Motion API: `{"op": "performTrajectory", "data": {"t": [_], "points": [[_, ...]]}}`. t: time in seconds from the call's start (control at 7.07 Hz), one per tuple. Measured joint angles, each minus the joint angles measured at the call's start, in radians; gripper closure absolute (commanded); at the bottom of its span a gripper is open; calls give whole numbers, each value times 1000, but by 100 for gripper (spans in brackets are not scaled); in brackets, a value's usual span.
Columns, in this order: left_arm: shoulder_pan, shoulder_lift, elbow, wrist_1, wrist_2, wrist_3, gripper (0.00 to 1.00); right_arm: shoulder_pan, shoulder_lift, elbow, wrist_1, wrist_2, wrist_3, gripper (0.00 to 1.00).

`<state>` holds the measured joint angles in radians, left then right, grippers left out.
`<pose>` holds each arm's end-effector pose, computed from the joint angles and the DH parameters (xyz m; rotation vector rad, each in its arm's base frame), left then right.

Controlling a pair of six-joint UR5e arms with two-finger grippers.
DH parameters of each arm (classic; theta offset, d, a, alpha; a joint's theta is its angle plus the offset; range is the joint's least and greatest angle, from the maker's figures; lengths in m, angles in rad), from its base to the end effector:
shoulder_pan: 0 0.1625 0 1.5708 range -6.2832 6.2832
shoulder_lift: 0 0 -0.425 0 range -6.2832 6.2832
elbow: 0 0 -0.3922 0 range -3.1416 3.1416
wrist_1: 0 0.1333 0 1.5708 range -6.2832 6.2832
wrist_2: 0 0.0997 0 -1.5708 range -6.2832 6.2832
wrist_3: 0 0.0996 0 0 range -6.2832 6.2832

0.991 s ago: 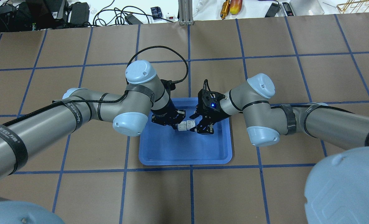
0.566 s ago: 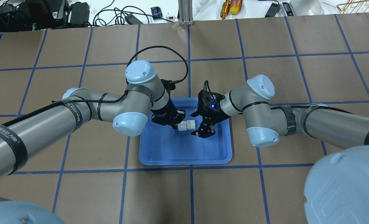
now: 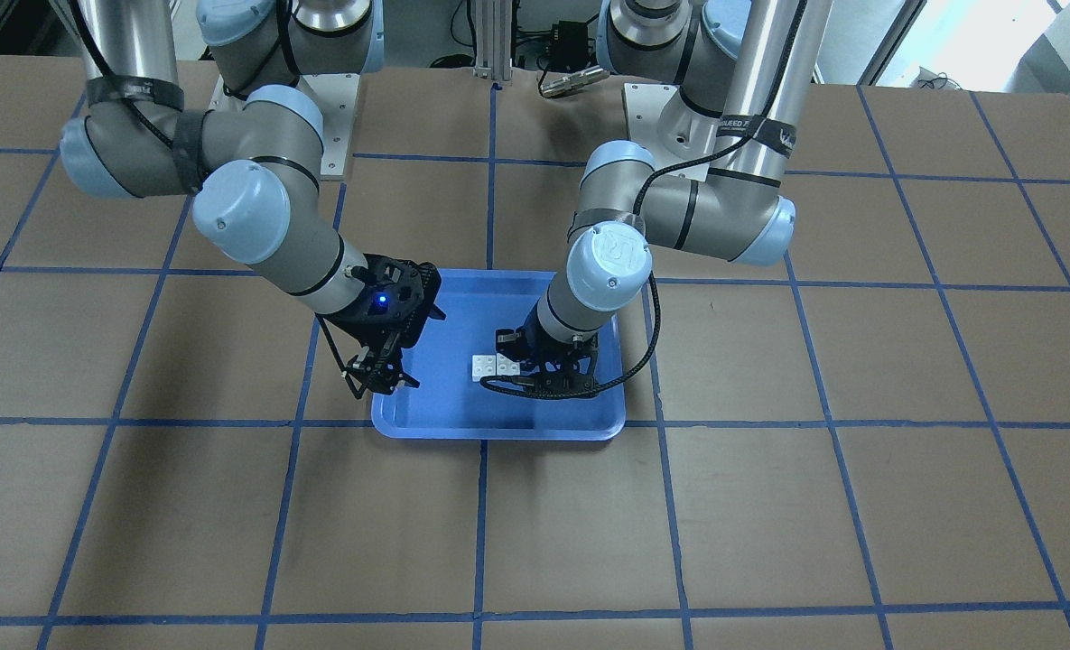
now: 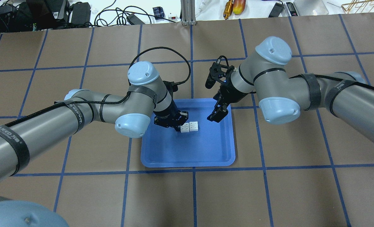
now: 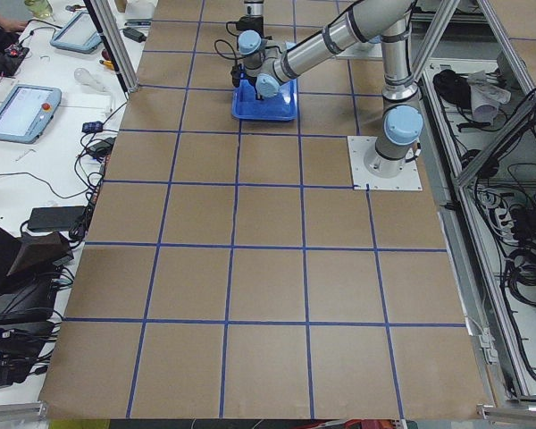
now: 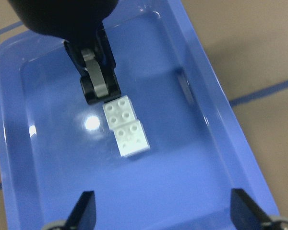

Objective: Assemble white blocks and place on blue tray

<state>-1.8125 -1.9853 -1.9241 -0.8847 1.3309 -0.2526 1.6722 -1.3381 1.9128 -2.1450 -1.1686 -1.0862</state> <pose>-0.2828 -0.4914 0.1745 0.0303 -2.9221 -0.2020 0.2247 -0.5067 0.2711 -1.5524 2.2998 -0.2668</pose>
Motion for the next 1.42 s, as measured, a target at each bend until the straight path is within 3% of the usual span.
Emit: {"op": "performTrajectory", "data": {"t": [0.28, 0.57, 0.71, 0.99, 1.27, 1.42], "points": [[-1, -3, 2, 0, -17, -16, 94, 1, -59, -163, 312, -110, 52, 0], [-1, -5, 3, 2, -21, -23, 91, 1, -122, -297, 512, -166, 125, 0], [-1, 2, 5, 5, -20, -22, 88, -2, -165, -322, 542, -189, 226, 0], [7, 29, 31, 2, -11, -10, 81, -12, -235, -332, 591, -333, 463, 0], [41, 59, 114, -69, 21, 15, 79, -13, -275, -337, 608, -425, 790, 0], [66, 75, 170, -141, 53, 62, 61, -13, -288, -335, 607, -440, 937, 0]]}}
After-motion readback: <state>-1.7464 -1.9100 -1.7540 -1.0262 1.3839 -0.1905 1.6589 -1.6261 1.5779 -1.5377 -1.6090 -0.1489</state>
